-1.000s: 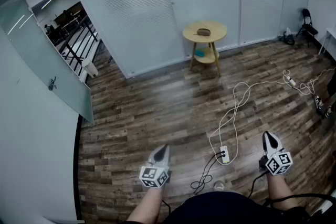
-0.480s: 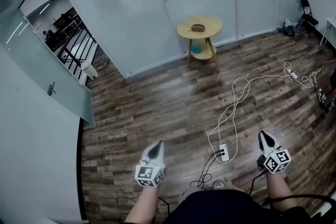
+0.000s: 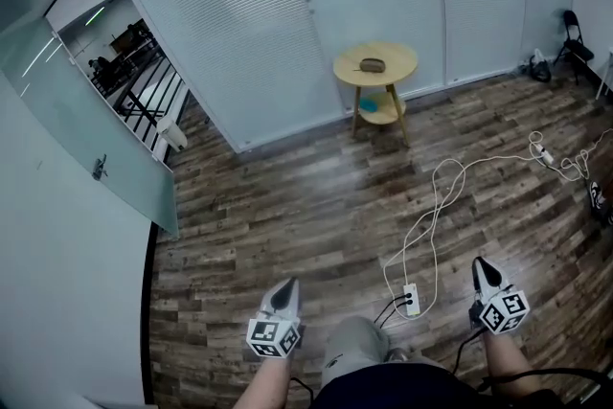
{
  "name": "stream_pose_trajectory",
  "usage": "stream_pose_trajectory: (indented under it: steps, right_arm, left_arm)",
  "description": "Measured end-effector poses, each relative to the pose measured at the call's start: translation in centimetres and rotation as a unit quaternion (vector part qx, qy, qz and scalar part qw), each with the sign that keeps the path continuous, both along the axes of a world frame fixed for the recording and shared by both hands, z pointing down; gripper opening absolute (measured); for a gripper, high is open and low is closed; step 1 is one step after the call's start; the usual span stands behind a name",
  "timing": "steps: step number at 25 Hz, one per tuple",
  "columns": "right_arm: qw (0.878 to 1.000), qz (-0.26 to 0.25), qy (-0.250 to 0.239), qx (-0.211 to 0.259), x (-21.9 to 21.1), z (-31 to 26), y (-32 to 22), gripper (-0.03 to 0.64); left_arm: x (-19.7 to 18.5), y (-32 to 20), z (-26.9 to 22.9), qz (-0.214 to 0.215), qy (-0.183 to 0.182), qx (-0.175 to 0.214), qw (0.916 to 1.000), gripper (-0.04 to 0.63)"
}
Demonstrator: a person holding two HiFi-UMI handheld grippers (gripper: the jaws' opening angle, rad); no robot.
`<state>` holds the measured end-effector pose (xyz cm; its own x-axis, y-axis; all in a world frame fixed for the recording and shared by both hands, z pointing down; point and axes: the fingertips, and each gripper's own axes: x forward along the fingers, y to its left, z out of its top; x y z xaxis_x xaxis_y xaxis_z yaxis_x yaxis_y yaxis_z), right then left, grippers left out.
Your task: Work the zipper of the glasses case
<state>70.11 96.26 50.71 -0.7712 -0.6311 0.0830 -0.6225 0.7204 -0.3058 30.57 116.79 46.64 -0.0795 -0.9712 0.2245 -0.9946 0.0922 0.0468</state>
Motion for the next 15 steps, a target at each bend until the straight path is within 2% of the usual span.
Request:
stream_pose_trajectory:
  steps: [6, 9, 12, 15]
  right_arm:
    - [1.0, 0.026, 0.011, 0.01, -1.2, 0.6, -3.7, 0.006]
    - [0.998, 0.057, 0.01, 0.0, -2.0, 0.0, -5.9, 0.006]
    - [0.998, 0.067, 0.014, 0.006, -3.7, -0.8, -8.1, 0.006]
    - [0.997, 0.081, 0.012, 0.013, -5.9, -1.3, -10.0, 0.006]
  left_arm:
    - [-0.4, -6.0, 1.6, 0.048, -0.001, 0.012, 0.9988, 0.002]
    - [-2.1, -9.3, 1.4, 0.064, 0.013, 0.019, 0.9977, 0.002]
    - [-4.5, -12.2, 1.3, 0.084, 0.007, 0.024, 0.9962, 0.002]
    - [-8.0, -14.7, 2.3, 0.078, 0.011, 0.016, 0.9967, 0.002]
